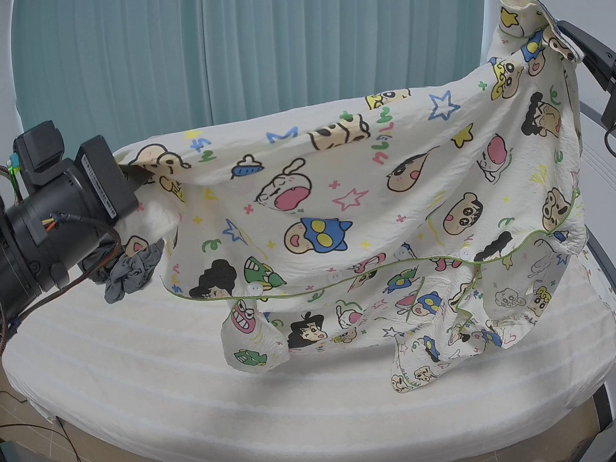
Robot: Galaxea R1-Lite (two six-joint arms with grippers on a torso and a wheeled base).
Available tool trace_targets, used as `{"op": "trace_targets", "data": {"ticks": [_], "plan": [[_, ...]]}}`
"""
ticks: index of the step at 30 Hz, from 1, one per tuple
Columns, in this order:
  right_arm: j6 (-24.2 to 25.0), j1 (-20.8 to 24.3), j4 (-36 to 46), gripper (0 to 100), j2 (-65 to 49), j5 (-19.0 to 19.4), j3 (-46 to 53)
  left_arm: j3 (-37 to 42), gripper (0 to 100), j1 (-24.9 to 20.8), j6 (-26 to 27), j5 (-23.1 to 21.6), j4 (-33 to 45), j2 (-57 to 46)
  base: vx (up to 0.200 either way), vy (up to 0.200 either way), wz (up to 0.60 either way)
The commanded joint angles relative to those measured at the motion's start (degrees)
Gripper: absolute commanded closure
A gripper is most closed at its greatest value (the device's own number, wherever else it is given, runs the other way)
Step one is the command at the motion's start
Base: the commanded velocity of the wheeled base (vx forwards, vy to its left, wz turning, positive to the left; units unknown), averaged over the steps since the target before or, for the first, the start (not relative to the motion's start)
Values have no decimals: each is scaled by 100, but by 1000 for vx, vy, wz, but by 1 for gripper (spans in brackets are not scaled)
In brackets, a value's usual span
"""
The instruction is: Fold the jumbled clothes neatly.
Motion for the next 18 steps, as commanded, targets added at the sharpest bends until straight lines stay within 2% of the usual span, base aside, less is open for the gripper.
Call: {"op": "trace_targets", "data": {"ticks": [1, 5, 18], "plan": [[0, 3, 0, 100, -3, 4, 5, 16, 100, 1, -5, 4, -3, 5, 0, 0, 0], [-9, 21, 0, 100, -73, 4, 75, 43, 100, -8, 4, 12, -3, -12, 0, 0, 0], [-18, 21, -9, 100, -548, 373, 400, 219, 100, -26, 13, 12, -3, -179, -200, 0, 0]]}}
